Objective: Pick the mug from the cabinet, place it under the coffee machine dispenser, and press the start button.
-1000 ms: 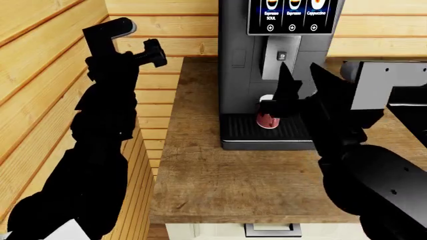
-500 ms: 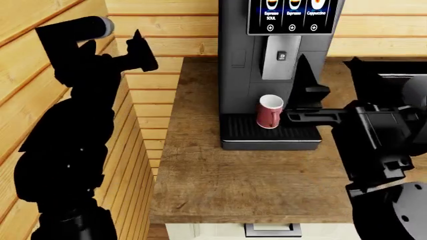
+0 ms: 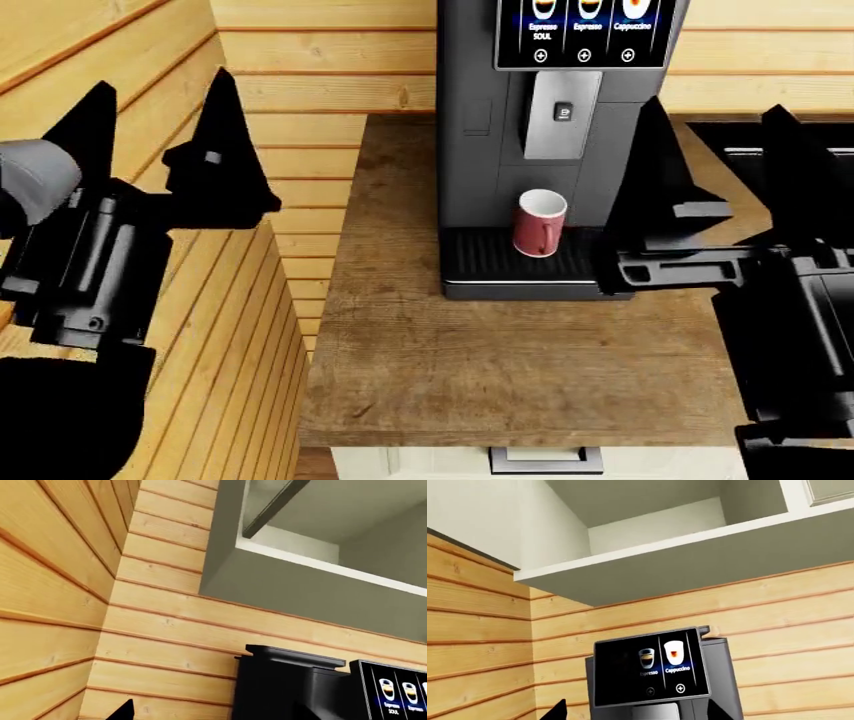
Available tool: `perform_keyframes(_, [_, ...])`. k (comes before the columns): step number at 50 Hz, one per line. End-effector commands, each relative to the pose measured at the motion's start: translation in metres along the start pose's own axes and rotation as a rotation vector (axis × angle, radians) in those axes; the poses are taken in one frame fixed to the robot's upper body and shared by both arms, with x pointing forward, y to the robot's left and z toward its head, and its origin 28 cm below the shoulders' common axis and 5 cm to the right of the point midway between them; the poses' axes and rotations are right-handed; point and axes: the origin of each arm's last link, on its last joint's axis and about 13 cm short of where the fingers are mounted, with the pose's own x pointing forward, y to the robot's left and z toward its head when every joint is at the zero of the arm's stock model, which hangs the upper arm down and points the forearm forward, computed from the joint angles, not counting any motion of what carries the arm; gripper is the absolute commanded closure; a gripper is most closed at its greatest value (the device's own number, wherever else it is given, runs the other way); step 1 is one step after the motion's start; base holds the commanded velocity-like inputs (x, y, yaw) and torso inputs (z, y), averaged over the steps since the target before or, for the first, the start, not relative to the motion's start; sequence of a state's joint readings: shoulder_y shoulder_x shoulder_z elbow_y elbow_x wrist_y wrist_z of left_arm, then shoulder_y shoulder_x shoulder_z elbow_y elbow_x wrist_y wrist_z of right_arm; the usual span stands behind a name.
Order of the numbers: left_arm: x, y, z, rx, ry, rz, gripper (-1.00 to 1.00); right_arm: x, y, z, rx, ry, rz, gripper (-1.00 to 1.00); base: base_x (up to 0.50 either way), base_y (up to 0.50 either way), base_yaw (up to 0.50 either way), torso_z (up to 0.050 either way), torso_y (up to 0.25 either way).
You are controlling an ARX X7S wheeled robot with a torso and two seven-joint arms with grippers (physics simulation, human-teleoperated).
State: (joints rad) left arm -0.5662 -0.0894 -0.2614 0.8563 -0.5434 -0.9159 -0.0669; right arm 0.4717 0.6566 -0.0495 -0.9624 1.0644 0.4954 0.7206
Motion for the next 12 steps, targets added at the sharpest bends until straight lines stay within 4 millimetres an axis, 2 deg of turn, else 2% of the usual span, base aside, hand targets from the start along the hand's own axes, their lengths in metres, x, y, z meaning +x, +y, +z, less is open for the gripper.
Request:
perform_keyframes(1, [-0.034, -0.007, 0.023, -0.03, -0.142, -0.036, -1.0, -0.018, 0.007, 0.007, 0.005, -0.039, 0.035, -1.0, 0.0, 0.0, 0.0, 0.0, 0.0])
perform_keyframes(12, [-0.047, -0.01, 0.043, -0.051, -0.221, -0.037, -1.0, -0.029, 0.01, 0.017, 0.02, -0.098, 0.038, -1.0, 0.0, 0.0, 0.0, 0.0, 0.0])
